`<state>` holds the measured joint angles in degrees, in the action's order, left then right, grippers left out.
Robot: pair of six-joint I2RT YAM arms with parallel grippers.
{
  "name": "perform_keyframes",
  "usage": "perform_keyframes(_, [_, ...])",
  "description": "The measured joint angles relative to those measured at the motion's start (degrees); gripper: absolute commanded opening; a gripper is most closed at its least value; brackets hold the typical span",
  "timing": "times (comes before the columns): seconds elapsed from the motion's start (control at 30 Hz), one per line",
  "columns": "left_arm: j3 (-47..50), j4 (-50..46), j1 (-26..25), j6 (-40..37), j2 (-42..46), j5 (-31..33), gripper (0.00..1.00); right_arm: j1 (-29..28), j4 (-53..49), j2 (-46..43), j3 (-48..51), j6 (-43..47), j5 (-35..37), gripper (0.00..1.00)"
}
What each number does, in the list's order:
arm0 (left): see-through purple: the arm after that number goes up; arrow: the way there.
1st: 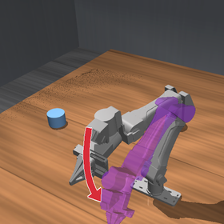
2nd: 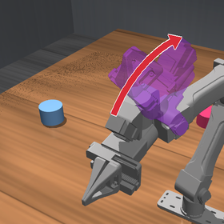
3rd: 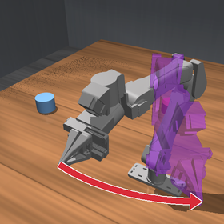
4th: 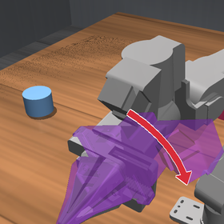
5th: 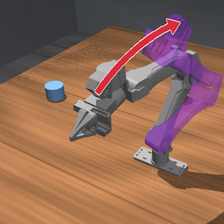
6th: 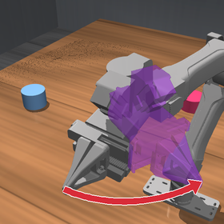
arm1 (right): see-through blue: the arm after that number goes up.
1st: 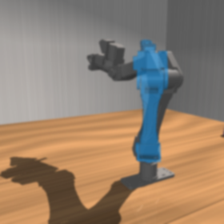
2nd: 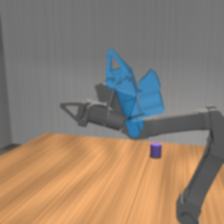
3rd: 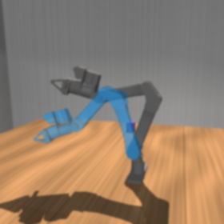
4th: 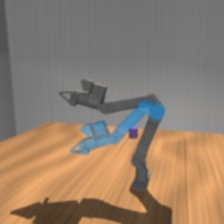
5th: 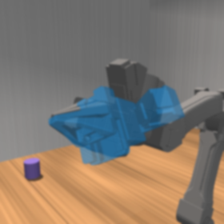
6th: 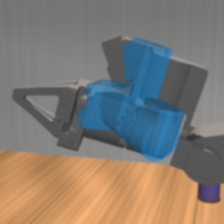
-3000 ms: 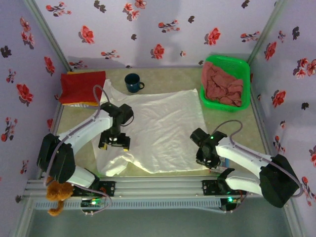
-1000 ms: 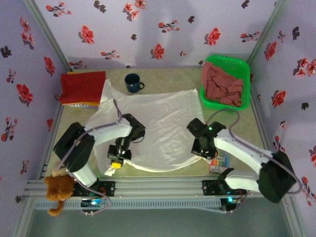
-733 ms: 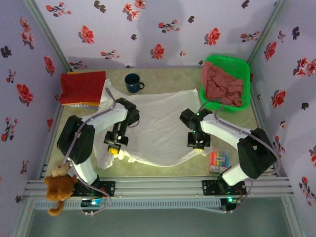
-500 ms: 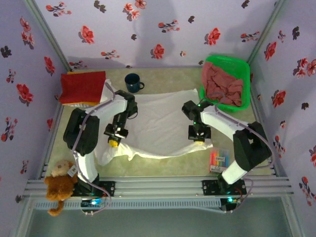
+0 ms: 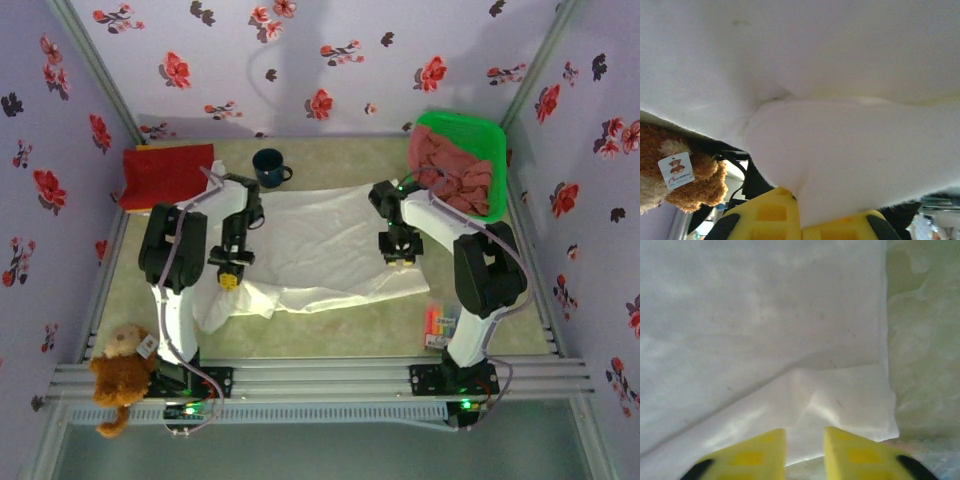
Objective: Fold and stack the t-shirts
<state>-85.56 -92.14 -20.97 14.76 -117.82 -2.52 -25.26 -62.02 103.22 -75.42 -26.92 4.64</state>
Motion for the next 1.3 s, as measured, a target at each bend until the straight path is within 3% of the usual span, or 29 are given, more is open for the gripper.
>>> perform_keyframes(0.1, [-3.3,0.0,3.1,0.0,-0.5,0.5,0.00,0.5,0.2,0.0,-0.9,0.8,-0.1,0.56])
perform_keyframes(0.27, [-5.2,0.0,4.8,0.0,-0.5,1.2,0.00,0.9,0.5,-0.5,-0.5,0.7,-0.4,0.59])
perform_keyframes(0.3, [-4.6,0.0,4.9,0.0,-0.5,1.3,0.05,0.9,0.9,-1.2,0.0,0.3,-0.6,0.59])
perform_keyframes(0.37, [-2.8,0.0,5.1,0.0,-0.6,1.4,0.29,1.1,1.5,-3.3,1.9,-0.6,-1.8,0.59])
perform_keyframes(0.67, [-4.3,1.8,6.4,0.1,-2.7,4.0,0.30,2.3,7.7,-7.5,10.6,-5.7,-8.0,0.60])
perform_keyframes(0.77, [-4.5,3.2,6.6,0.1,-2.9,4.5,0.46,4.1,10.7,-8.1,15.0,-6.8,-10.1,0.60])
perform_keyframes(1.0, [-4.3,5.0,7.8,1.2,-2.8,5.9,0.56,9.0,15.8,-8.1,18.2,-8.3,-11.4,0.60])
perform_keyframes(1.13, [-1.1,11.0,11.0,4.6,3.6,-0.3,0.59,9.6,17.1,-8.1,18.3,-8.2,-11.4,0.59])
perform_keyframes(1.3, [2.5,15.1,19.4,9.0,16.3,-6.2,0.58,9.6,17.2,-9.7,18.3,-8.1,-12.7,0.59])
